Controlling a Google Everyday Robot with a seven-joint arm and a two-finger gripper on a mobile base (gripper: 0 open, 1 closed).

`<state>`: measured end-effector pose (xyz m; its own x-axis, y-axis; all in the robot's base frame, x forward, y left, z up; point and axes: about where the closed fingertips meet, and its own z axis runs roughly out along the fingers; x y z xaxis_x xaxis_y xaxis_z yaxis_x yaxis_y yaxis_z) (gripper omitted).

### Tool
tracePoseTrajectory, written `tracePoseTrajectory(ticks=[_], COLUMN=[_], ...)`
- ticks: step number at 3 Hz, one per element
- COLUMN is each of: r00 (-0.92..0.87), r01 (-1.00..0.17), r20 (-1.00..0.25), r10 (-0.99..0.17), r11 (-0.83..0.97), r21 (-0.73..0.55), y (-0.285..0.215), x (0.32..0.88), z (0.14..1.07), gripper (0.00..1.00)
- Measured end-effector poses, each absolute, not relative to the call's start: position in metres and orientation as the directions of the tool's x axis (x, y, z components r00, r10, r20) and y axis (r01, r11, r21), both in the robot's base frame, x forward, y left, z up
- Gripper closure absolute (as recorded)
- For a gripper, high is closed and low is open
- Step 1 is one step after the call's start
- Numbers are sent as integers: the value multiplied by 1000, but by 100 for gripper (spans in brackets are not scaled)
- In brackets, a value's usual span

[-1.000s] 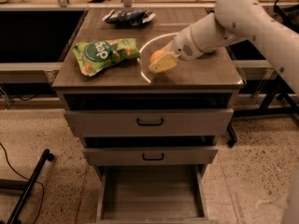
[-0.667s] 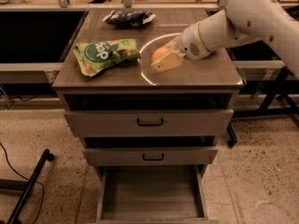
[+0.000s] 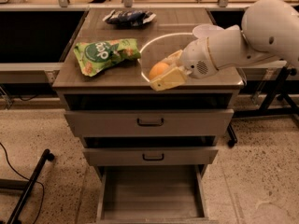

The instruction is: Place orange into bottom drawer

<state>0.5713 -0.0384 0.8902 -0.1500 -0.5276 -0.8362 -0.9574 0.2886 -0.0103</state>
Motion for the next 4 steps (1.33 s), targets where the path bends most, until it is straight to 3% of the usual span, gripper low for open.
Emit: tracePoseTrajectory(ticks=[1,4], r00=[-150,-186], r01=[-957,-942], r20=[-836,-808], r10=[-528,-559], r11=[289,334], r21=[-11,-14], y=[-38,-57], x=[572,518], z=[891,758], gripper=[100,100])
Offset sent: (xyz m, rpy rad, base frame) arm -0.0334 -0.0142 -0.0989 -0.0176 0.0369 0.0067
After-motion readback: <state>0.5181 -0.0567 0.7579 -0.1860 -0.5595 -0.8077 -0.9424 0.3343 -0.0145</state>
